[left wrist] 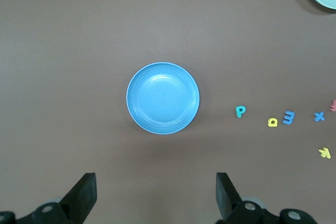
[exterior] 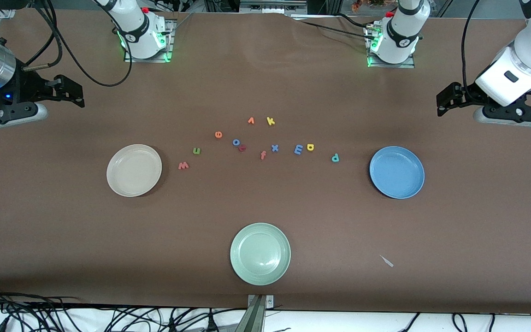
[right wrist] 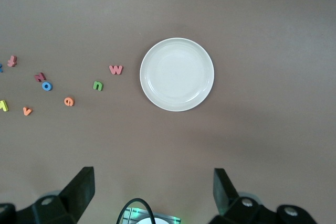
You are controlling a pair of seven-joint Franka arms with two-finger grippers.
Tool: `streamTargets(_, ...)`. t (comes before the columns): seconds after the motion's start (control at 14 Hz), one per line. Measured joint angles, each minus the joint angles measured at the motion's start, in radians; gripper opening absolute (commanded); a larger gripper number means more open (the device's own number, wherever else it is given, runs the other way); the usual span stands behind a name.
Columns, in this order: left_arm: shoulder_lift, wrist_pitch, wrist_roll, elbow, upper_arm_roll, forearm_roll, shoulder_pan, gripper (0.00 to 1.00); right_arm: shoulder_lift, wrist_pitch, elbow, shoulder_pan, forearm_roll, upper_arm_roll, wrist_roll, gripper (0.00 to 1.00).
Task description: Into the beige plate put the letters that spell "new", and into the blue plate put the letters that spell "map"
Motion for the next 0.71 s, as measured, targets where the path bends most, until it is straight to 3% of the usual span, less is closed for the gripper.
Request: streamTargets(0.71,0.015,0.003,0.000,0.011,0.005,0.000,0.001,1.00,0.000,-0.010,0.000,0.000,-0.003,-0.001,0.000,1.00)
